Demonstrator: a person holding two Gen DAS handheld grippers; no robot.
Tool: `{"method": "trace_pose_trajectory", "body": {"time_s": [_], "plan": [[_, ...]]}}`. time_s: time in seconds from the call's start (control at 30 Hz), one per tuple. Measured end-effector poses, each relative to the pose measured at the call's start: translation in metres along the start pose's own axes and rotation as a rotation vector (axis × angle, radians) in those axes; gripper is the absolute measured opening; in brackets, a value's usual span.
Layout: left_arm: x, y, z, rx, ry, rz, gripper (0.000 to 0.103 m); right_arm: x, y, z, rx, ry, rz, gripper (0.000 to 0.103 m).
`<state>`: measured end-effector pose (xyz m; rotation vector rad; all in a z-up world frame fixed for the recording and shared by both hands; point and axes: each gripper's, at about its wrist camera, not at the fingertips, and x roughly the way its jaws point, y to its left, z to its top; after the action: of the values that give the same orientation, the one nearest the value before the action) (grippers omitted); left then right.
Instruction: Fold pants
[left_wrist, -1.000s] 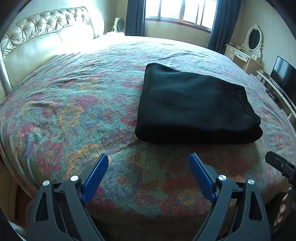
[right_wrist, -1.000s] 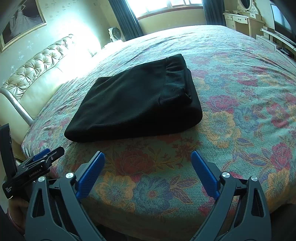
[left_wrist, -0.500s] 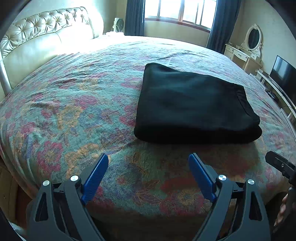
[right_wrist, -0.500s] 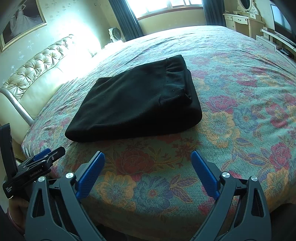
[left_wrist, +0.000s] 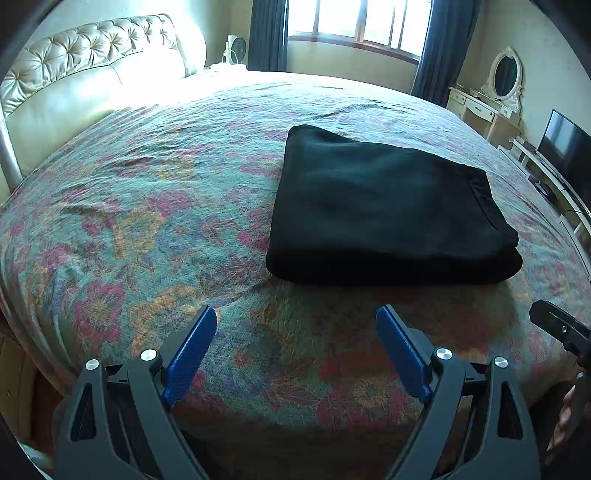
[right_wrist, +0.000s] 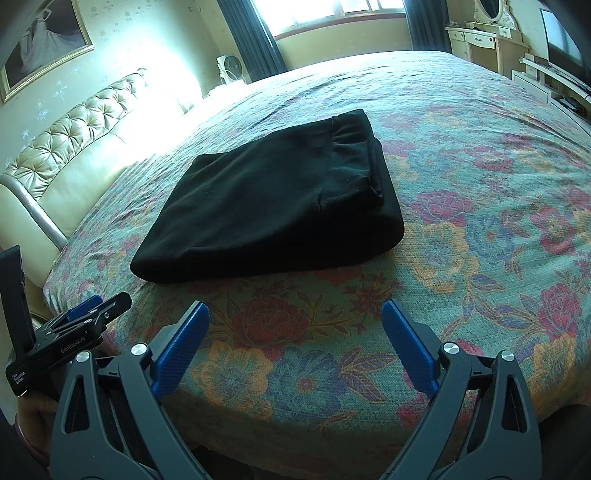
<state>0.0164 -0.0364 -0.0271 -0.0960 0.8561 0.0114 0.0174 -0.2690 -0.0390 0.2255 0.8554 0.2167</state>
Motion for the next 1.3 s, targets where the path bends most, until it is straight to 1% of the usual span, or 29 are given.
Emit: {"method": "trace_pose_trajectory", "body": {"time_s": [0.27, 0.37, 0.5, 0.63, 0.73, 0.8, 0.9, 0.97, 1.07, 1.2, 1.3], "plan": [[0.000, 0.001, 0.002, 0.004, -0.005, 0.005, 0.087, -0.001, 0.001, -0.001, 0.002, 0.001, 0.003, 0.095], [-0.002, 0.002, 0.005, 0.014, -0.017, 0.028, 0.087, -0.001, 0.001, -0.001, 0.000, 0.001, 0.003, 0.095], [-0.009, 0.001, 0.009, 0.028, -0.046, 0.036, 0.087, -0.001, 0.001, -0.001, -0.002, 0.004, 0.006, 0.095], [-0.014, 0.001, 0.013, 0.029, -0.070, 0.028, 0.087, 0.000, 0.000, -0.001, 0.002, 0.007, 0.009, 0.095], [-0.013, 0.001, 0.017, 0.031, -0.065, 0.029, 0.087, 0.001, 0.000, -0.001, 0.002, 0.007, 0.011, 0.095], [-0.013, -0.001, 0.018, 0.041, -0.064, 0.024, 0.087, 0.001, -0.001, -0.001, 0.002, 0.009, 0.011, 0.095], [-0.015, -0.007, 0.020, 0.084, -0.072, 0.055, 0.087, 0.001, -0.001, -0.002, 0.006, 0.009, 0.015, 0.095], [-0.015, -0.011, 0.022, 0.112, -0.075, 0.058, 0.087, 0.001, -0.002, -0.002, 0.009, 0.011, 0.017, 0.095], [-0.016, -0.011, 0.022, 0.104, -0.074, 0.036, 0.087, 0.002, -0.004, -0.003, 0.013, 0.011, 0.018, 0.095], [-0.017, -0.010, 0.023, 0.087, -0.060, -0.030, 0.087, 0.002, -0.006, -0.003, 0.019, 0.014, 0.019, 0.095], [-0.022, -0.012, 0.026, 0.083, -0.084, -0.023, 0.087, 0.002, -0.007, -0.003, 0.023, 0.015, 0.021, 0.095]]}}
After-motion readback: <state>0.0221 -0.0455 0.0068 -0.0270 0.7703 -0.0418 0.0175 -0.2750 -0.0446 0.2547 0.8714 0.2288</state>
